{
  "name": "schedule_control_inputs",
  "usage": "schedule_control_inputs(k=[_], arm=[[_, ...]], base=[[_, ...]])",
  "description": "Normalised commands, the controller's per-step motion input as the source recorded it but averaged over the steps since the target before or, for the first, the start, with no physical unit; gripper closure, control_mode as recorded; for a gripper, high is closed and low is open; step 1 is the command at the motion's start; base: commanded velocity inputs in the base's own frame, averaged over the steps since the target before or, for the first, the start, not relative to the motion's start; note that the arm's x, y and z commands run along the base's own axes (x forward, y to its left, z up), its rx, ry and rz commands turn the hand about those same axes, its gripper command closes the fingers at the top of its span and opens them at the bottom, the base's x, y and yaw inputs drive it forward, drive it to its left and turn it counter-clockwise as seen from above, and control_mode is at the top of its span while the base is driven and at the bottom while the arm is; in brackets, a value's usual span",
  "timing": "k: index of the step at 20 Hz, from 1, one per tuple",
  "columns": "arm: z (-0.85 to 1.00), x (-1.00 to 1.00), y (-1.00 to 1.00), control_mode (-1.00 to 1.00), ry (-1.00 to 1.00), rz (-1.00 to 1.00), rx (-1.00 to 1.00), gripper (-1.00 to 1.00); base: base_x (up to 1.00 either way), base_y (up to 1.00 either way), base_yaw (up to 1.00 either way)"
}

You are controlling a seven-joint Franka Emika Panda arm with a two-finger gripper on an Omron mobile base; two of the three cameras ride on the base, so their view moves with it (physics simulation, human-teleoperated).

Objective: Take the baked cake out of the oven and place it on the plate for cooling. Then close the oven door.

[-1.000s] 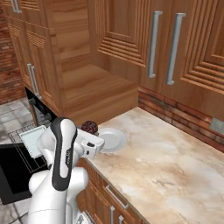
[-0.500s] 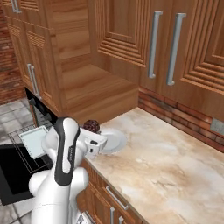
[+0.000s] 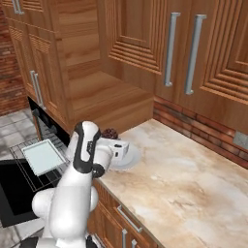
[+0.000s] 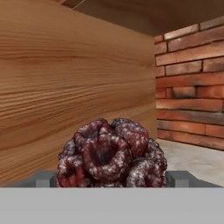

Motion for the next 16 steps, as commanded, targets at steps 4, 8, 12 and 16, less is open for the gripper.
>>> schedule_control_inputs(k=[4,8,12,16], arm=[[-0.25,0.52,-0.06,-1.0,0.19,0.09,-0.2,1.0],[-0.32,0.44,-0.02,-1.0,0.23,0.1,-0.25,1.0],[-0.21,0.48,0.0,-1.0,0.25,0.08,-0.23,1.0],[-0.11,0.4,-0.05,-1.0,0.26,0.09,-0.11,1.0]], base=[[0.0,0.0,0.0],[0.0,0.0,0.0],[0.0,0.0,0.0],[0.0,0.0,0.0]])
